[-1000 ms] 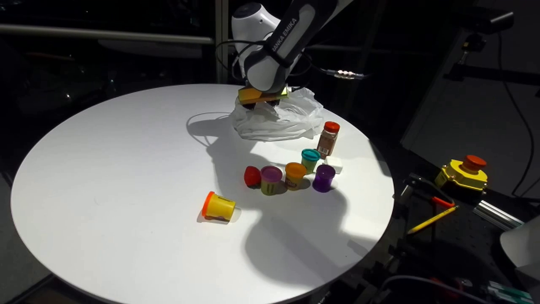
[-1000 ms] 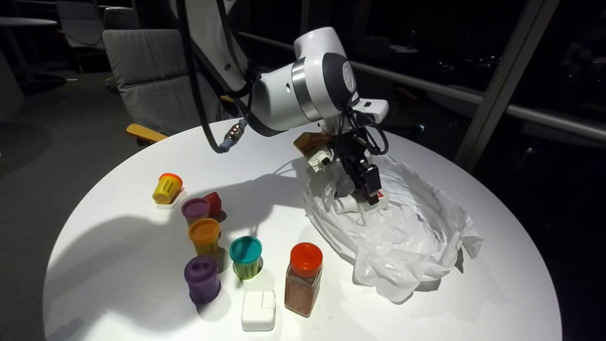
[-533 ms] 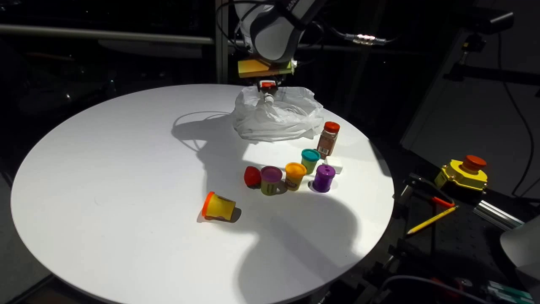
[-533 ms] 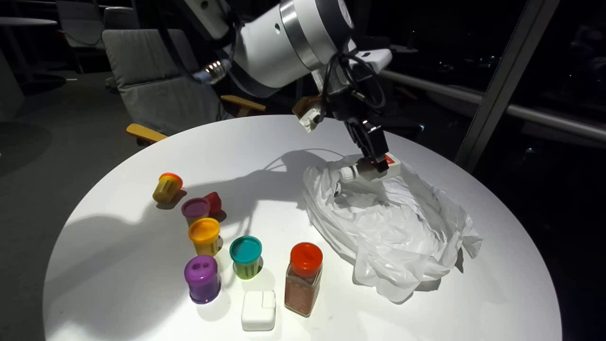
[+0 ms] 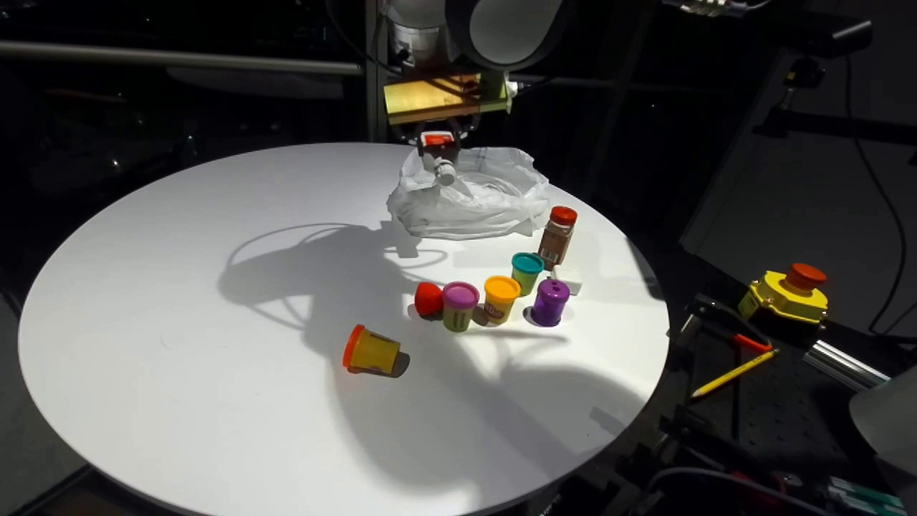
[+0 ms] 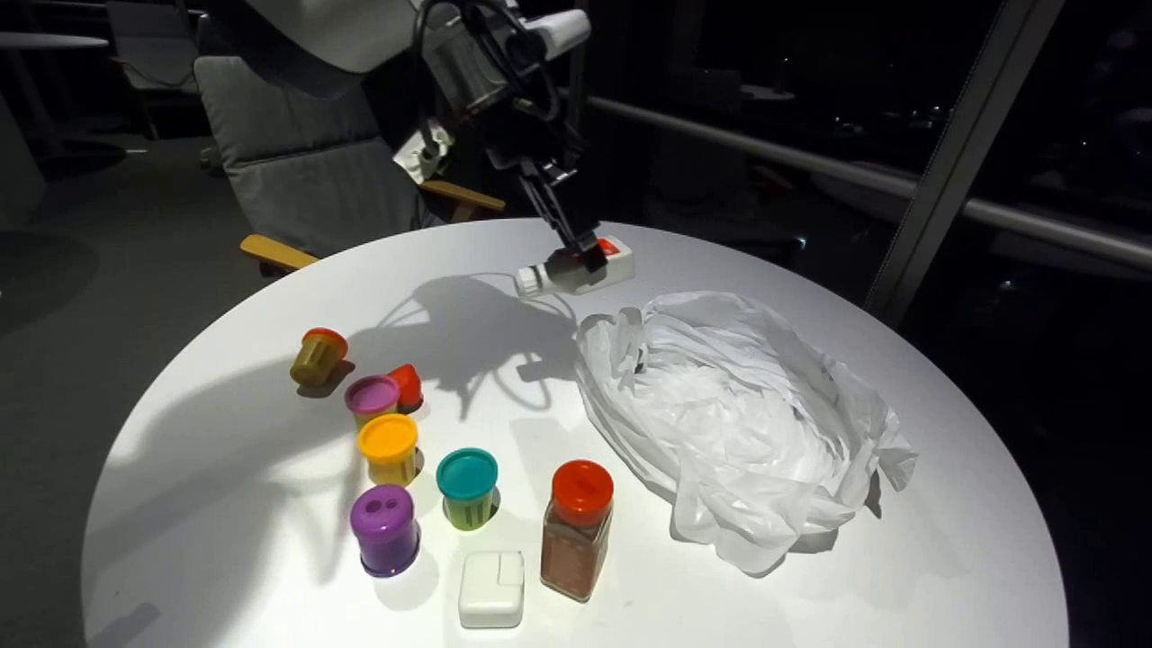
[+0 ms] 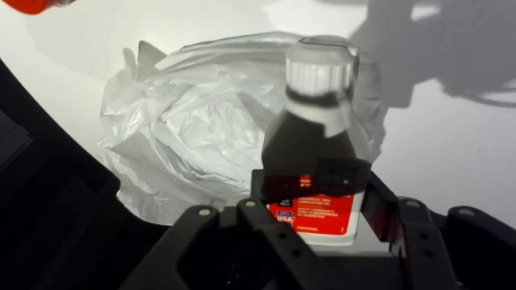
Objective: Remove the containers and strawberry plush toy from the white plastic and place them on the table
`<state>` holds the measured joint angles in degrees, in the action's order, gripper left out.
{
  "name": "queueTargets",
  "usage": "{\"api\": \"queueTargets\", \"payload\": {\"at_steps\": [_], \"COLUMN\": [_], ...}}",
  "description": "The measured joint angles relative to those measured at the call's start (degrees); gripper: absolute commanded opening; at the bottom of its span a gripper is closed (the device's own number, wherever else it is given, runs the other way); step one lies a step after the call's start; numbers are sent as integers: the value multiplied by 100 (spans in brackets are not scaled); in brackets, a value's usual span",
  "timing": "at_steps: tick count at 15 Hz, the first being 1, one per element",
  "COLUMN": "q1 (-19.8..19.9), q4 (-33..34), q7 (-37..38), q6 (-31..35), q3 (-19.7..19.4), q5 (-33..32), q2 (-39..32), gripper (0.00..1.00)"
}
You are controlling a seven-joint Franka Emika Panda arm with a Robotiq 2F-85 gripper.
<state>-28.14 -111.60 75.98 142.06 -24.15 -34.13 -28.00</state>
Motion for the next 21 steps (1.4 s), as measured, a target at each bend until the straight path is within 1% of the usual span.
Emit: {"api": "queueTargets", "payload": {"at_steps": [3, 5, 8, 11, 12, 13, 15, 17, 19, 21], "q1": [195, 325, 493, 606, 611, 612, 626, 640, 665, 743], "q4": [-50, -42, 25, 119, 156, 193, 226, 206, 78, -169], "q7": [131, 243, 337, 297, 255, 173, -111, -361, -637, -1063], "q6": [197, 544, 1022, 1301, 1377, 1452, 1499, 1525, 1436, 1080], "q3": [672, 982, 1269, 1427, 1441, 1449, 1471, 1473, 1473, 1574], "q5": [-104, -109, -34, 171, 253, 356, 602, 811, 1006, 1279], "q2": [-79, -271, -703, -1169, -1288, -1365, -1363, -1262, -984, -503], "gripper": [34, 34, 34, 34, 84, 86, 99, 100, 100, 100]}}
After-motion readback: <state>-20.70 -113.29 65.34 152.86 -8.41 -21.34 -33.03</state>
